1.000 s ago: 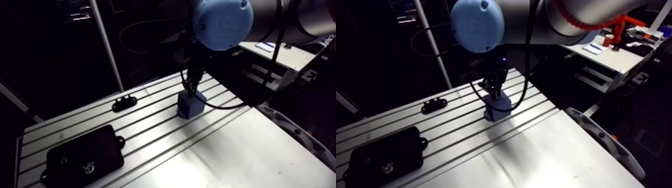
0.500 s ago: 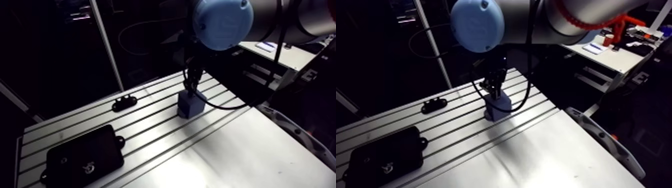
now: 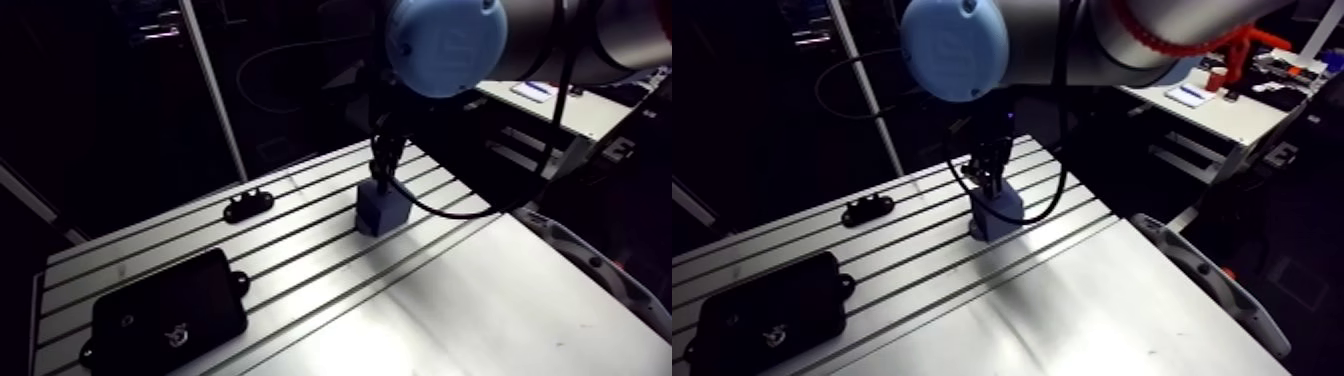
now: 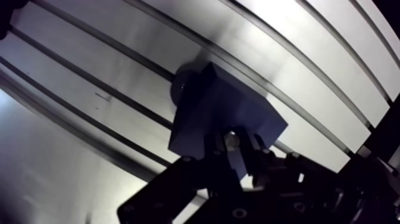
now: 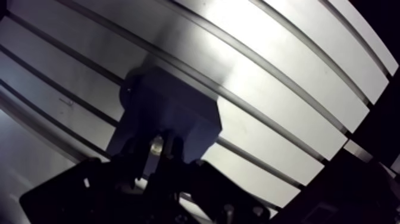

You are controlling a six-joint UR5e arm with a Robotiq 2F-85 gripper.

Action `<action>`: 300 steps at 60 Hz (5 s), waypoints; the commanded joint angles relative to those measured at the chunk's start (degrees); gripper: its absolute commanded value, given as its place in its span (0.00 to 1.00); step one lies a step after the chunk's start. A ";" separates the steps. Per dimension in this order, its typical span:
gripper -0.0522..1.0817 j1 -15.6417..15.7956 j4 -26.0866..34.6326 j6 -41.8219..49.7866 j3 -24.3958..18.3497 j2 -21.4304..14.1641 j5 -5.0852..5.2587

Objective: Pick up the M10 bolt and insert it into the hex recess until seated.

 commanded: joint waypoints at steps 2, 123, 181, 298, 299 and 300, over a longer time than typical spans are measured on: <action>0.64 0.06 0.30 -0.30 -0.07 0.07 -0.09; 0.99 -2.31 1.46 22.56 3.78 -5.20 1.66; 0.99 -2.22 1.28 22.56 2.48 -2.83 1.47; 0.98 -1.70 1.18 21.94 1.52 -1.25 1.57; 0.98 -1.70 1.18 21.94 1.51 -1.25 1.57; 0.98 -1.70 1.18 21.94 1.51 -1.25 1.57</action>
